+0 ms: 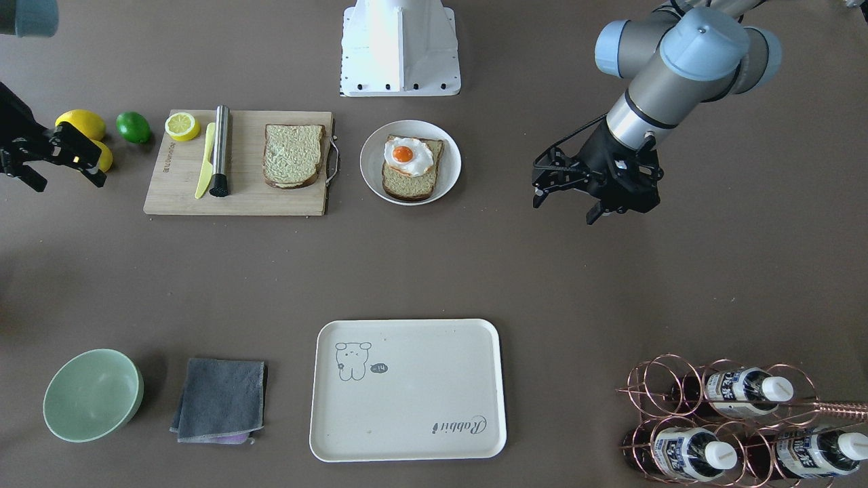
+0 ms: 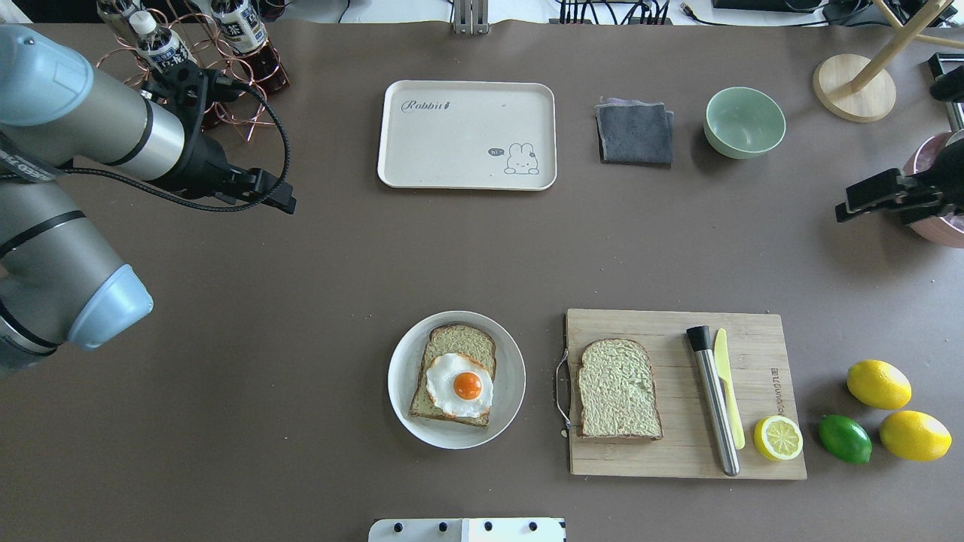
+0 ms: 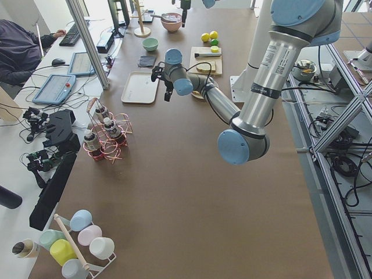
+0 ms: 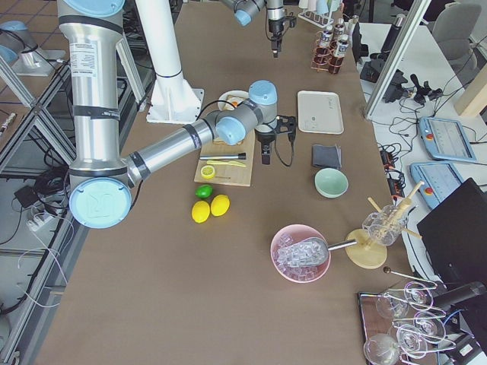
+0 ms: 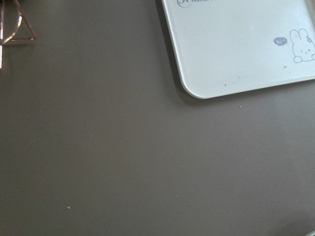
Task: Make sandwich and place on tray
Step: 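Move the left arm over the table while the right arm reaches toward the cutting board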
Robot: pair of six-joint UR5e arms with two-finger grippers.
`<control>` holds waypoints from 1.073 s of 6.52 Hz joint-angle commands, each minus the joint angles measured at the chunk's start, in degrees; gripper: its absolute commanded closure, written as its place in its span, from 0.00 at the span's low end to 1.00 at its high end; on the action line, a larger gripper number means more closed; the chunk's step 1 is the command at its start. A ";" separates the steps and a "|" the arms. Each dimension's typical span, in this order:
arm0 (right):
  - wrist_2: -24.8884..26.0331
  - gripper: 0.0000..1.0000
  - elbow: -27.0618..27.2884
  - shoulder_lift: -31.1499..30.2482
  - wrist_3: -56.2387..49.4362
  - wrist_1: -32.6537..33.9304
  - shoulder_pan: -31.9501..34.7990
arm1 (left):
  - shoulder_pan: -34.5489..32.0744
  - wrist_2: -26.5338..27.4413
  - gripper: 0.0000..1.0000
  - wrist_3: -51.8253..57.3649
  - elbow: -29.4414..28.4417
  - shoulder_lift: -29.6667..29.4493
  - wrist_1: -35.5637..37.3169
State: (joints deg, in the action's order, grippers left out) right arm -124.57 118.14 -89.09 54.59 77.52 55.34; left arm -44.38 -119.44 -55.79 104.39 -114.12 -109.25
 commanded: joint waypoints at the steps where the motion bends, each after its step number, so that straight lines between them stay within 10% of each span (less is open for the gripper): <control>1: 7.65 0.00 2.79 0.85 13.73 -2.45 -11.78 | 5.95 5.24 0.02 -7.20 0.11 -3.73 0.00; 4: 17.30 0.04 2.80 -5.37 25.00 -18.42 -24.44 | 6.94 6.58 0.02 -8.37 0.11 -4.09 0.00; 7: 27.87 0.23 3.23 -6.27 32.94 -19.51 -36.85 | 7.38 6.77 0.02 -8.19 0.02 -4.18 0.00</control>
State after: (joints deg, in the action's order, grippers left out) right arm -100.04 121.23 -95.21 85.53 58.27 22.84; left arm -37.06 -112.73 -64.07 104.42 -118.29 -109.25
